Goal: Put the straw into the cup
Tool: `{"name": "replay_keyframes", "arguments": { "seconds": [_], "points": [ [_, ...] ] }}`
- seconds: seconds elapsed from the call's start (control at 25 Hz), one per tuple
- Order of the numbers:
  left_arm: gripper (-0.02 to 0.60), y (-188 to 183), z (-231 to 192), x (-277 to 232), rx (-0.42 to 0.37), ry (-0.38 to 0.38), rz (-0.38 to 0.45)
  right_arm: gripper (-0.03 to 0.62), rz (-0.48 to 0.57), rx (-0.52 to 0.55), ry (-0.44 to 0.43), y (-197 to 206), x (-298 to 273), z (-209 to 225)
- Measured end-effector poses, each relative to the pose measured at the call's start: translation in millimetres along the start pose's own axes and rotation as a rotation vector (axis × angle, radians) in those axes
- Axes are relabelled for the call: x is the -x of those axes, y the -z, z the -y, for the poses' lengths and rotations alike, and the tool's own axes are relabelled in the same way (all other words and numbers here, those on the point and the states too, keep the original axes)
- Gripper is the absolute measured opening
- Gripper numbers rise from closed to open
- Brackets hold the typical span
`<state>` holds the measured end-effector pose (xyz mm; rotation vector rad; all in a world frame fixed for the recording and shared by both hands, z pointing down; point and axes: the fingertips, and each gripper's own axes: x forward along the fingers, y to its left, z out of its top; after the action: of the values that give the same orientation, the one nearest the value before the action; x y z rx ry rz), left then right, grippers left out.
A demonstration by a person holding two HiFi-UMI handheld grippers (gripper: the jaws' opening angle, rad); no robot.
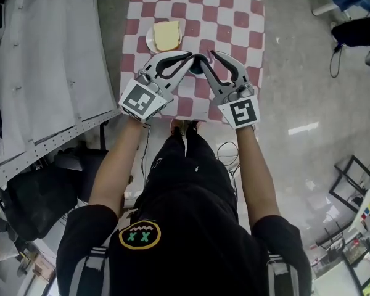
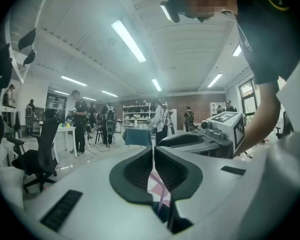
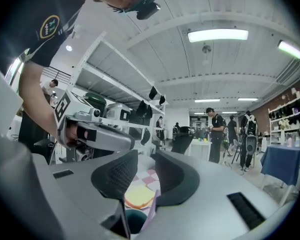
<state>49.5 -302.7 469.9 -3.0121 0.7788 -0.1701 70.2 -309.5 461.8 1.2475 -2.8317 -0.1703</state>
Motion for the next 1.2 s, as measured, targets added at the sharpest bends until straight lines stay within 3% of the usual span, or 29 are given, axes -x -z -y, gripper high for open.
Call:
{"name": "replay_keyframes", "arguments": {
  "seconds": [0.2, 0.48, 0.6, 1.2],
  "points": [
    [0.029, -37, 18, 14, -0.021, 0.028, 0.023, 0.122, 0.027, 0.038, 0.005, -48, 17, -7],
    [0.029, -79, 42, 48, -0.008, 0.031, 0.009, 0.029, 0.022, 0.033, 0.006, -106, 48, -33],
    [0.029, -93, 51, 61, -0.001, 0.04, 0.019, 0.023, 0.025, 0.025, -0.004, -123, 55, -44],
    [0.029, -114, 62, 107, 0.007, 0.064, 0.034, 0.021, -0.012, 0.057, -0.028, -135, 71, -92]
  ]
}}
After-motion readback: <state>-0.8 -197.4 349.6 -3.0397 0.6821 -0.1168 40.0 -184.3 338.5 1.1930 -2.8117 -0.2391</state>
